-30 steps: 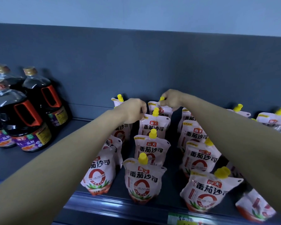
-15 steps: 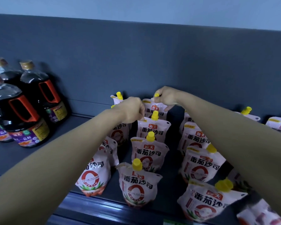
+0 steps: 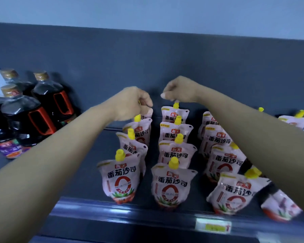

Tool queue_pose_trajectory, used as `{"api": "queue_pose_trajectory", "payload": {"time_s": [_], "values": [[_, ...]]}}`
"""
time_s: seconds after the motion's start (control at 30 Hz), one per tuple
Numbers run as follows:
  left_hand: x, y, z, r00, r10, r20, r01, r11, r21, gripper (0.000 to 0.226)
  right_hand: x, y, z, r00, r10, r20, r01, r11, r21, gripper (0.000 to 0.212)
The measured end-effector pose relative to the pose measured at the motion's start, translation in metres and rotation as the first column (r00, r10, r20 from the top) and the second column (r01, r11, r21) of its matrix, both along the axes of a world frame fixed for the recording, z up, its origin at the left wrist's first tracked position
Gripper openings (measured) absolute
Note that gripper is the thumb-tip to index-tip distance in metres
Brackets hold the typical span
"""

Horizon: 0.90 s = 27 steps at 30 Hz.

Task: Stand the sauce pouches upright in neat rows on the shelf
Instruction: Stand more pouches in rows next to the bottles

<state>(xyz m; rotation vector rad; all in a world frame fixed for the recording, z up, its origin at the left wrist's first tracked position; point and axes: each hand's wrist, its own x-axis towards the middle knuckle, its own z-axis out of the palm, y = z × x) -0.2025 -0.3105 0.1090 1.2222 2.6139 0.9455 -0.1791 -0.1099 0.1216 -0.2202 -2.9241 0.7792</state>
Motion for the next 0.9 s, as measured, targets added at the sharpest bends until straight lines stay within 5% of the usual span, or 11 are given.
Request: {"api": "queue_pose_trajectory", "payload": {"time_s": [0.13,0.27,0.37,0.43,0.53,0.73,0.9], "values": [[0.006,-0.052,0.000,0.997,-0.057,0.059,0.059,0.998,-0.024,0.031,0.018,-0.058,0.002,0.924,0.193,0.330,-0.172,0.981,-0.093,0.021],[0.016,-0.091,-0.015,0.945,-0.160,0.284,0.222,0.954,-0.202,0.048,0.032,-0.094,-0.007,0.838,0.161,0.521,-0.161,0.986,-0.046,0.033],[0.020,-0.100,-0.045,0.932,-0.217,0.289,0.305,0.901,-0.308,0.026,0.037,-0.115,-0.021,0.837,0.113,0.536,-0.120,0.993,-0.022,0.026],[0.024,-0.102,-0.063,0.942,-0.266,0.203,0.324,0.879,-0.349,0.012,0.038,-0.127,-0.032,0.869,0.041,0.493,-0.118,0.985,0.126,0.010],[0.021,-0.104,-0.078,0.961,-0.258,0.098,0.276,0.912,-0.304,0.035,0.038,-0.138,-0.045,0.916,-0.023,0.401,-0.107,0.949,0.297,0.018],[0.015,-0.116,-0.080,0.955,-0.294,0.048,0.296,0.918,-0.264,0.025,0.041,-0.144,-0.054,0.938,-0.042,0.345,-0.048,0.968,0.248,0.014],[0.015,-0.118,-0.084,0.959,-0.278,0.062,0.285,0.933,-0.221,0.014,0.040,-0.147,-0.051,0.947,0.005,0.321,-0.065,0.982,0.177,0.037]]}}
